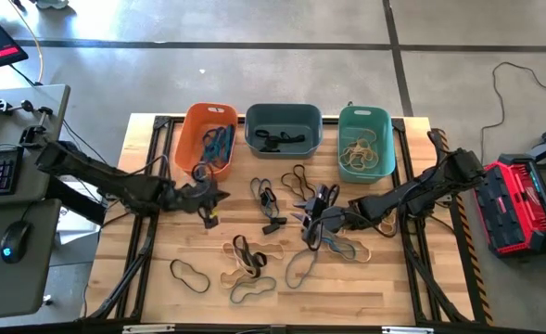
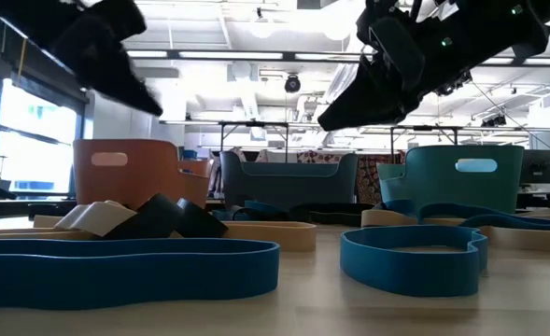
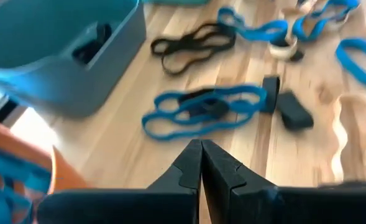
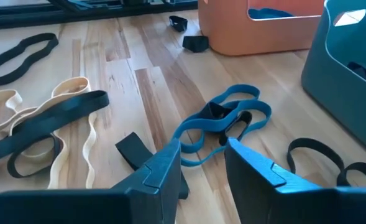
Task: Sort rubber bands into baskets
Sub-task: Put the black rubber band into the blue bin
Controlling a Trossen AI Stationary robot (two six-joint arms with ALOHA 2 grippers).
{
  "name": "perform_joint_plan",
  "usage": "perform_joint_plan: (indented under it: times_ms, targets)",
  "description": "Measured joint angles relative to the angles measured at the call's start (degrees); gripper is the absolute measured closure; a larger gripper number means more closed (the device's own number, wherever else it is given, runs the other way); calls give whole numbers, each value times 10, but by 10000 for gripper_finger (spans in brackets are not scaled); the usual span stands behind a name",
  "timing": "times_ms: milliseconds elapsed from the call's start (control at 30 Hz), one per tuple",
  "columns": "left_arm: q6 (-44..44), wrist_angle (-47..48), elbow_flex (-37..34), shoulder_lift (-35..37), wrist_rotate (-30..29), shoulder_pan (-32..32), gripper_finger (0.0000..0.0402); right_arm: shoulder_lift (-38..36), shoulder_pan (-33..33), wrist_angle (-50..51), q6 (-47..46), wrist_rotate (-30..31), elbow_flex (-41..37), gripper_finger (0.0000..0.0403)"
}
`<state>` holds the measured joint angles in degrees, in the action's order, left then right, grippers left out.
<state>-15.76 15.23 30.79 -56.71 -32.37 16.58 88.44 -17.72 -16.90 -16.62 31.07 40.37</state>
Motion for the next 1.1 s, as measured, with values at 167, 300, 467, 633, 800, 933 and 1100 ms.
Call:
perform_joint_plan:
  times_ms: [167,300,467,633,800,933,1100]
  targets:
    - [-64,62,0,0,-12,37,401,0,-4,0,2,-1,0,290]
    - [-123,109,0,0,-2,45,401,0,-2,0,2,0,0,290]
    - [-208,137,0,-4,24,41,401,0,1,0,2,0,0,290]
    - [-267,136,0,-47,5,42,401,0,0,0,6,0,0,290]
    - [-334,132,0,-116,-79,67,395,0,-7,1,1,-3,0,290]
    - [-386,131,0,-147,-139,102,394,0,-8,1,2,-7,0,290]
    - [-428,132,-8,-150,-160,126,401,0,-5,-1,2,-17,0,290]
